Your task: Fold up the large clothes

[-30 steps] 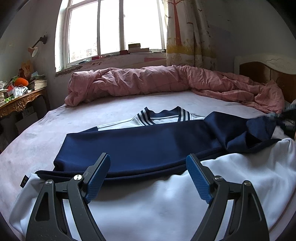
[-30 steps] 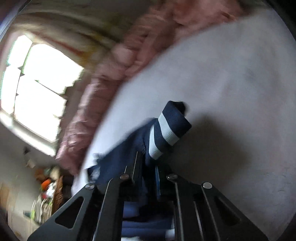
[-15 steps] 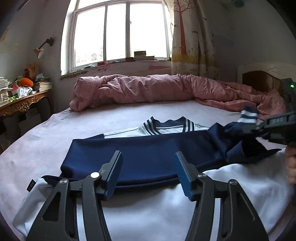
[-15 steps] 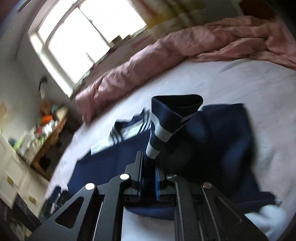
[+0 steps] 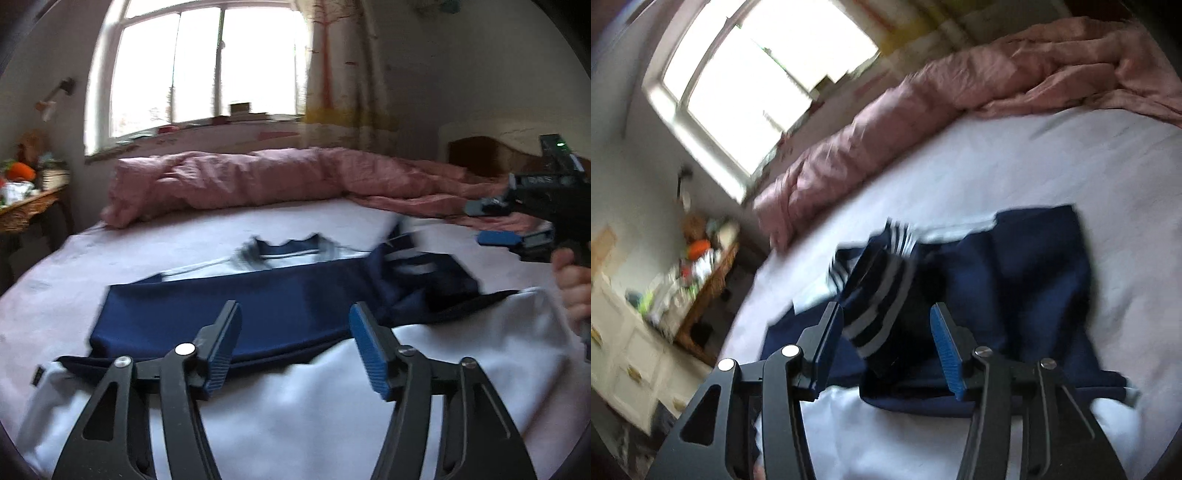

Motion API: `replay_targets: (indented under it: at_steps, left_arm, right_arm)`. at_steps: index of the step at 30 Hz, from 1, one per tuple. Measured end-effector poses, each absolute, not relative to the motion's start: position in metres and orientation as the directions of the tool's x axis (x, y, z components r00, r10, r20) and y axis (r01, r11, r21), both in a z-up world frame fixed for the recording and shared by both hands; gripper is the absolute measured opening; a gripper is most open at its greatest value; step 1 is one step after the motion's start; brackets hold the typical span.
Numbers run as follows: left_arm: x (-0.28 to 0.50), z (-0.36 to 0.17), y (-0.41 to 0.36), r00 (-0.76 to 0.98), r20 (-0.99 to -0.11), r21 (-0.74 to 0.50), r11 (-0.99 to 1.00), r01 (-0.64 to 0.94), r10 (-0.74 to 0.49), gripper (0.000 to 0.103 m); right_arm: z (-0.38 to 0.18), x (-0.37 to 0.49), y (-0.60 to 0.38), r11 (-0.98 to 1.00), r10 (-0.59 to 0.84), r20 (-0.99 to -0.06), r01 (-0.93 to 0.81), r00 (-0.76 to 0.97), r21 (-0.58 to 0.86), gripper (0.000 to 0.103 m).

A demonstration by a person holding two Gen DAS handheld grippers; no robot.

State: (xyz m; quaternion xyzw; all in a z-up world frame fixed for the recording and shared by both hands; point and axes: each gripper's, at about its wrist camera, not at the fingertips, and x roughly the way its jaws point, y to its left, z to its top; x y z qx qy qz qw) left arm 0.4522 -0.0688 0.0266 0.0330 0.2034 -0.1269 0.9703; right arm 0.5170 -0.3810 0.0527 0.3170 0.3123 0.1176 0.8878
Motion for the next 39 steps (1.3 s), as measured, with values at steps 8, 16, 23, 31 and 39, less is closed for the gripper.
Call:
replay_targets:
  at_steps: [8,16,23,31,39]
  left_arm:
    - [0.509,0.029,-0.131,0.692,-0.592,-0.170,0.903,0.394,-0.413,0.082]
    - [0.563,0.012,-0.132,0.550,-0.651,-0.487,0.844,0.226,-0.523,0.061]
    - [0.591,-0.003,-0.144,0.521,-0.732,-0.439,0.889,0.132,-0.439,0.023]
    - [0.555,0.084,-0.100,0.866,-0.490,-0.091,0.994,0.068,-0.104,0.007]
    - [0.572,0.103,-0.006,0.859,-0.472,0.153,0.978,-0.143,0.199,0.007]
  right_arm:
    - [0.063,0.507,-0.415,0.860,0.110,-0.556,0.201,0.824,0.469,0.052]
    - [0.054,0.515,-0.420,0.861,0.062,-0.579,0.249,0.813,0.443,0.052]
    - [0.057,0.516,-0.407,0.889,0.057,-0.576,0.222,0.815,0.401,0.052]
    - [0.052,0.525,-0.388,0.925,0.048,-0.618,0.198,0.785,0.324,0.052]
    - [0.034,0.539,-0.352,0.957,0.213,-0.711,0.005,0.670,0.291,0.052]
